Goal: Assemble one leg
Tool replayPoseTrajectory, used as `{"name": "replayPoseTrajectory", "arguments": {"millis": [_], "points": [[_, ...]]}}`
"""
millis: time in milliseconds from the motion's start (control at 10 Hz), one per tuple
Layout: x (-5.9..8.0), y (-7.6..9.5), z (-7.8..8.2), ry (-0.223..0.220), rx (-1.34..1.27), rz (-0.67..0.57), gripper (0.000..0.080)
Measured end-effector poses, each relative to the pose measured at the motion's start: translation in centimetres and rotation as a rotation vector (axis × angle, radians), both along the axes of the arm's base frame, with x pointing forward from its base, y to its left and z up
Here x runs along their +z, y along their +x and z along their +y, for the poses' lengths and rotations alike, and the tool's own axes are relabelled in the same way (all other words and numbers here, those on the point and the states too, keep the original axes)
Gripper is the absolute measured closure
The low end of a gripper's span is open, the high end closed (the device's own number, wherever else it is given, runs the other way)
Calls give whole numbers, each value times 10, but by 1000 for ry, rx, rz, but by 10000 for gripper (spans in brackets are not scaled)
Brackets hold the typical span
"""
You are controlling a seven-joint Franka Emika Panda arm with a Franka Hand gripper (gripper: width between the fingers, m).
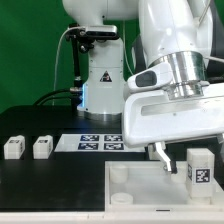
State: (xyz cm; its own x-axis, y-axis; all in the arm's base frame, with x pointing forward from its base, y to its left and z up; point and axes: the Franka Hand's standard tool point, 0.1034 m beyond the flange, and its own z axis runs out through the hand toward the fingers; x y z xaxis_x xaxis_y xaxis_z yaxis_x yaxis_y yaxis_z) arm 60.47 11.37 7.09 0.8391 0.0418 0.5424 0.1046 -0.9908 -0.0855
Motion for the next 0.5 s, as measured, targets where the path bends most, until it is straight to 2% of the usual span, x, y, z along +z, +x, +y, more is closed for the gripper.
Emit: {"name": "replayPoseTrajectory", "arguments": {"millis": [100,300,400,500], "points": [[1,0,0,0,1,9,151],[20,1,-1,-1,4,35,151],[22,0,0,1,8,75,151],[33,1,1,3,18,144,151]]}}
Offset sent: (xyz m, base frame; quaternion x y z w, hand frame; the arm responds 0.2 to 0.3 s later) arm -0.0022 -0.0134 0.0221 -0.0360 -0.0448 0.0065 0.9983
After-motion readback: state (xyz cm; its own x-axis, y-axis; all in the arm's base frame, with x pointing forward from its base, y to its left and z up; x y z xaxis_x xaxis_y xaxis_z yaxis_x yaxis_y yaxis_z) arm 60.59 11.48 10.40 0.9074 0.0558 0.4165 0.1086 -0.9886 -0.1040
